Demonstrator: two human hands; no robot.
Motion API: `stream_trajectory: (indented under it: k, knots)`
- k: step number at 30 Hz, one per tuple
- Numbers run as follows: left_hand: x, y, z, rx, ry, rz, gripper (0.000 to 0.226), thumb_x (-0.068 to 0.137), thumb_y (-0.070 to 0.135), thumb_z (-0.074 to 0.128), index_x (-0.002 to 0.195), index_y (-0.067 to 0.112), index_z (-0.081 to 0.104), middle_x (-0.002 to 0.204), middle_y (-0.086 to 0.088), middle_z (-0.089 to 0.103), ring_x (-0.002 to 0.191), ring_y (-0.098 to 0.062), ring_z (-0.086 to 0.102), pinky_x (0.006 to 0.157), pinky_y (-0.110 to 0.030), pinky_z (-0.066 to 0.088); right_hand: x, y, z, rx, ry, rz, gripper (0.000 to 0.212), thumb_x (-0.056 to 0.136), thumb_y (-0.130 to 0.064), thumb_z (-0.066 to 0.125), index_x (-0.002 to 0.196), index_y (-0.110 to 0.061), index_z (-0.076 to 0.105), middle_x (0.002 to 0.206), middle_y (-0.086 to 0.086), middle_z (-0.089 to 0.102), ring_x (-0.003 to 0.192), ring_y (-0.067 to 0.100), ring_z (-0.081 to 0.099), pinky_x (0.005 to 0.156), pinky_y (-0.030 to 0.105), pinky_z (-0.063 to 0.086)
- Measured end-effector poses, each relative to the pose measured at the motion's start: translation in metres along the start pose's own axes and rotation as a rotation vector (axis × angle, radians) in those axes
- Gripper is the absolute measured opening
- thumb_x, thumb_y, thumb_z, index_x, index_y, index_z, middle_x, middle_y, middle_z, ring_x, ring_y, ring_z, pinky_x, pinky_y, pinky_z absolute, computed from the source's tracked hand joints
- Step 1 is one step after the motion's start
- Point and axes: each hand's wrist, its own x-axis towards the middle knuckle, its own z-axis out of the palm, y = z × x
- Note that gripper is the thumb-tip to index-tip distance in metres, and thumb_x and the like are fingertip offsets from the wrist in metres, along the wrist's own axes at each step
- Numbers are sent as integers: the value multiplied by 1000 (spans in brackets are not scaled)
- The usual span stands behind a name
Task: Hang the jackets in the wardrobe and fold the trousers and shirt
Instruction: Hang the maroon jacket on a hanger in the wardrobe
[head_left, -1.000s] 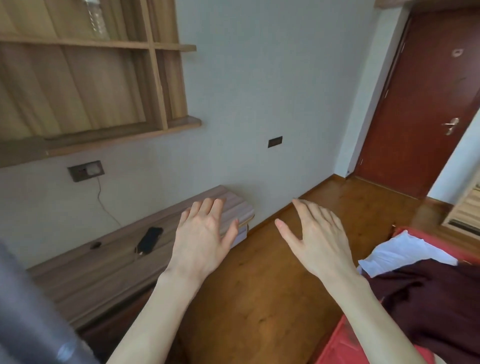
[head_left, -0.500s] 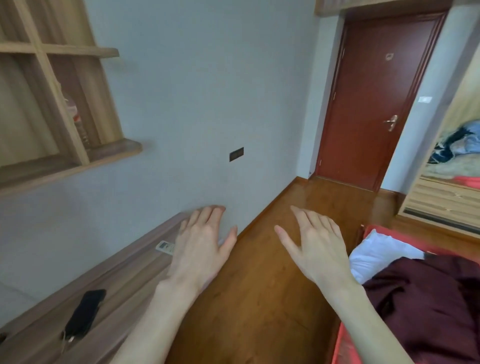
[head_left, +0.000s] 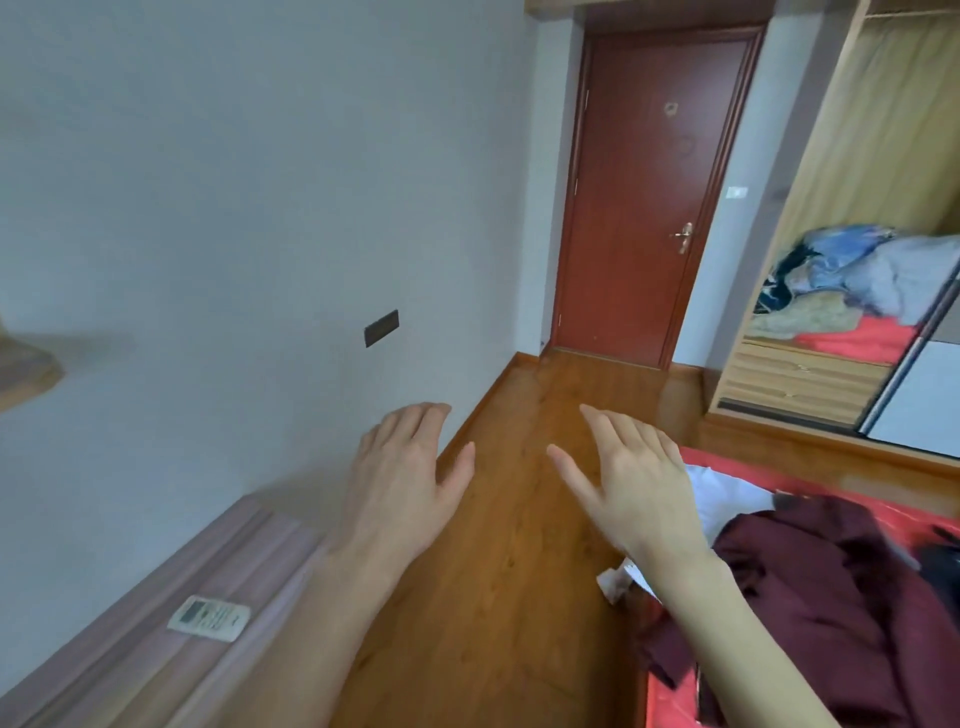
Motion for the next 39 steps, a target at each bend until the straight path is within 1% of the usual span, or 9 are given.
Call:
stream_trajectory:
  k: [4, 11, 14, 17, 21, 25, 31, 35, 39]
  knots:
    - [48, -3, 38, -13, -16, 30, 52, 102, 54, 42, 140, 23, 59, 139, 3, 64, 129, -19, 58, 107, -39, 46, 38, 17, 24, -55, -3, 31, 67, 103, -66, 43, 150, -19, 54, 145, 0, 62, 137, 23, 56, 115, 41, 39]
    - [168, -21, 119, -56, -111, 123, 52, 103, 56, 46, 145, 26, 54, 148, 5, 57, 138, -16, 51, 115, -35, 39, 130, 53, 80, -115, 39, 84, 67, 101, -68, 43, 142, -18, 62, 136, 1, 68, 129, 26, 62, 110, 45, 45]
    - [225, -31, 150, -86, -131, 165, 52, 103, 56, 44, 145, 27, 54, 148, 7, 57, 138, -15, 51, 116, -34, 38, 174, 68, 99, -126, 51, 121, 60, 101, -64, 50, 139, -19, 64, 134, 0, 69, 127, 26, 63, 108, 45, 46]
    - [281, -39, 177, -115, -134, 200, 50, 103, 54, 47, 142, 25, 57, 145, 5, 59, 136, -16, 53, 115, -36, 39, 217, 82, 113, -138, 64, 170, 58, 100, -60, 47, 138, -20, 64, 135, -2, 68, 127, 25, 63, 109, 44, 45]
    - [342, -40, 217, -147, -150, 243, 52, 101, 55, 48, 141, 24, 59, 145, 3, 61, 135, -19, 56, 114, -38, 42, 262, 101, 134, -184, 142, 187, 53, 97, -53, 56, 135, -17, 66, 129, -1, 71, 121, 26, 66, 104, 44, 49]
    - [389, -36, 255, -157, -192, 276, 55, 101, 59, 43, 143, 27, 57, 148, 5, 58, 137, -18, 54, 115, -37, 41, 297, 122, 154, -215, 142, 214, 56, 99, -55, 51, 135, -16, 66, 131, 1, 71, 122, 26, 66, 105, 44, 49]
    - [458, -24, 315, -179, -225, 338, 55, 100, 58, 44, 142, 26, 59, 145, 4, 61, 135, -18, 57, 113, -38, 44, 352, 166, 192, -231, 152, 267, 60, 99, -57, 43, 135, -16, 66, 130, 0, 71, 121, 26, 66, 104, 43, 50]
    - [510, -5, 361, -179, -250, 378, 65, 96, 63, 31, 143, 26, 58, 146, 4, 60, 136, -18, 56, 114, -38, 45, 394, 210, 221, -234, 169, 297, 60, 100, -58, 42, 135, -16, 67, 129, 2, 72, 119, 27, 68, 103, 44, 52]
    - [574, 23, 414, -161, -261, 414, 70, 95, 65, 26, 144, 26, 57, 147, 4, 59, 137, -18, 55, 115, -39, 44, 450, 268, 250, -248, 175, 331, 59, 100, -57, 42, 135, -16, 66, 130, 2, 71, 120, 27, 67, 105, 45, 51]
